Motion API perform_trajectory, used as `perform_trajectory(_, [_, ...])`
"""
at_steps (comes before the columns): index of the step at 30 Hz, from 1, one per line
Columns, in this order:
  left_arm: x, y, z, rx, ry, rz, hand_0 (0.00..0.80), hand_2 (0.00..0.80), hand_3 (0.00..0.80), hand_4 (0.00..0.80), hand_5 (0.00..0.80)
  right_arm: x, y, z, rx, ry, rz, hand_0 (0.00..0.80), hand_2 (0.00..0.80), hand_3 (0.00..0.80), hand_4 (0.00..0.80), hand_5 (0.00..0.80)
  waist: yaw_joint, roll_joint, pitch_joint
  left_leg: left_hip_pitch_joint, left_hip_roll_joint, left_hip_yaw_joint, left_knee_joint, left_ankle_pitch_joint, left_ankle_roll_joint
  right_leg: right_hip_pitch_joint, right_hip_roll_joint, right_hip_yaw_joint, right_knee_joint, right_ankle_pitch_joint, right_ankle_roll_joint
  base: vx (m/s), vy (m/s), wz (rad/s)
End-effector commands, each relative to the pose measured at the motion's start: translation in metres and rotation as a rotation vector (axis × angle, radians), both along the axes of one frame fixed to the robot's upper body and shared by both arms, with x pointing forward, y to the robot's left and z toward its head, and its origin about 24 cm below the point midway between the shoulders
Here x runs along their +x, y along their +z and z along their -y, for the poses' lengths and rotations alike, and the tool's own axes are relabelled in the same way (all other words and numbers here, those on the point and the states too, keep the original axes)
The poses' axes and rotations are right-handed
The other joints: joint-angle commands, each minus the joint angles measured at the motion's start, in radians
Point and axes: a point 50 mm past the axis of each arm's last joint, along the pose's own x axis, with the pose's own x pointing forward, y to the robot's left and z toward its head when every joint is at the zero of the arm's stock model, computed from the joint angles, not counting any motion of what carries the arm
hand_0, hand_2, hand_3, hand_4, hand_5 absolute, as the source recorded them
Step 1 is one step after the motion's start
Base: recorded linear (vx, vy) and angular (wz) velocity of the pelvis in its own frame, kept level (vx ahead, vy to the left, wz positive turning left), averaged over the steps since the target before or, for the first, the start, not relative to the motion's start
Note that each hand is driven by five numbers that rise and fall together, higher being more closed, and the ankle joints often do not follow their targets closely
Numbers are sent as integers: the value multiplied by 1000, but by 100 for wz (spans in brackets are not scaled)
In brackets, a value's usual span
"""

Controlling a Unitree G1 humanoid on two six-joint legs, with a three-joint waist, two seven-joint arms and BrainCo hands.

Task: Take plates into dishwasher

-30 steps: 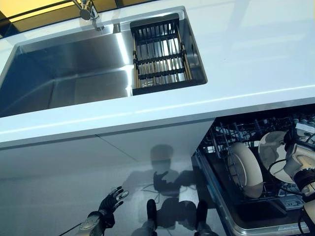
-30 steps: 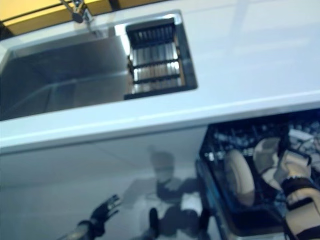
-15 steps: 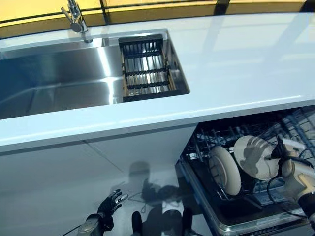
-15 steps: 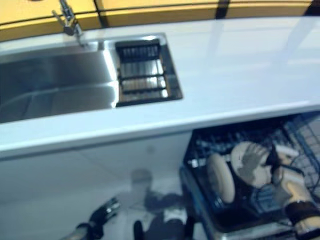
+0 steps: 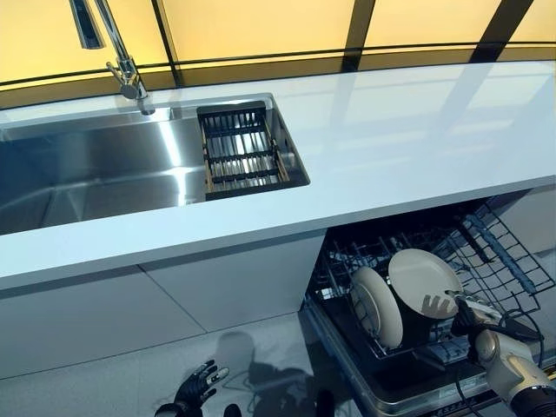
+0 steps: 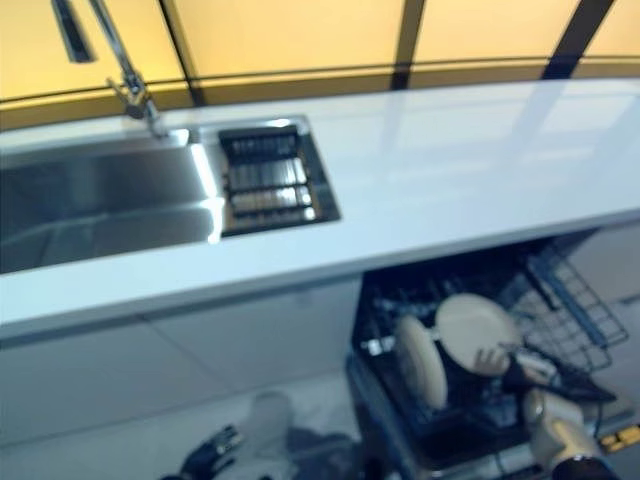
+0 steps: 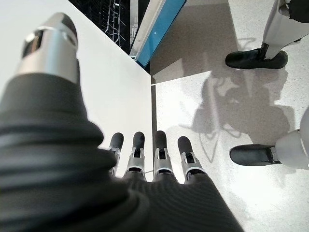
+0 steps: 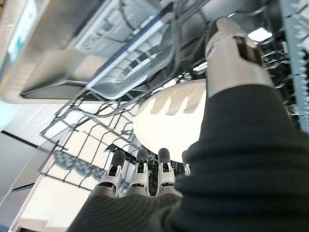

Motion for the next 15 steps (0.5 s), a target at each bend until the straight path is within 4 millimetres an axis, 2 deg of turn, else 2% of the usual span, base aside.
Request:
perform_trajectory(1, [15, 7, -3, 27, -10, 58, 0, 0, 0, 0, 0, 13, 10, -6, -33, 46, 61, 0, 0, 0, 0, 0, 27, -28, -3, 5, -37, 30, -3, -48, 42, 6, 30, 27, 26, -7, 30, 0, 0, 0])
perform_trajectory(15, [19, 8, 1, 11, -13, 68, 0, 0, 0, 0, 0, 31, 17, -23, -51, 72, 127, 0, 0, 0, 0, 0, 42, -3, 5, -15, -47, 10, -3, -43, 42, -4, 30, 20, 20, -6, 26, -2, 0, 0])
